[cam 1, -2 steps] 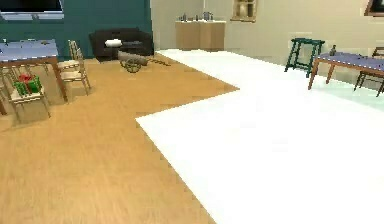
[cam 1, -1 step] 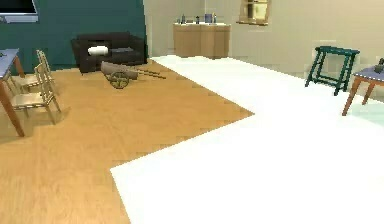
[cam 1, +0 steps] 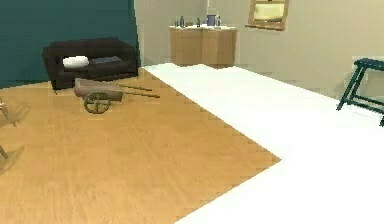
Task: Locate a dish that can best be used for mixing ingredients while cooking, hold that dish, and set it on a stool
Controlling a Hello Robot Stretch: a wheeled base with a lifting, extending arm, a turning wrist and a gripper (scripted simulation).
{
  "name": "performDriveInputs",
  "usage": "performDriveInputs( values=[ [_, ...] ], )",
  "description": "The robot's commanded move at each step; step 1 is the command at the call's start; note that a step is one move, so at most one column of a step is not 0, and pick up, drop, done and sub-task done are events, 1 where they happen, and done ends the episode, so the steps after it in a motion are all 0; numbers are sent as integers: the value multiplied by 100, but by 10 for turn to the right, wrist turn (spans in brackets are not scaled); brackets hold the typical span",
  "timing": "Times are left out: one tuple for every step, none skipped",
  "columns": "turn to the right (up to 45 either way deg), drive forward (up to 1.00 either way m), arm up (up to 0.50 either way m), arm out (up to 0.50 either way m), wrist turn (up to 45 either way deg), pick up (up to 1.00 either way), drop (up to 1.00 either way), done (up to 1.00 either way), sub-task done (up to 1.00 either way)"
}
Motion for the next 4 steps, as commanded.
performDriveInputs(
  values=[
    [0, 100, 0, 0, 0, 0, 0, 0, 0],
    [0, 100, 0, 0, 0, 0, 0, 0, 0],
    [0, 100, 0, 0, 0, 0, 0, 0, 0],
    [0, 35, 0, 0, 0, 0, 0, 0, 0]
  ],
)
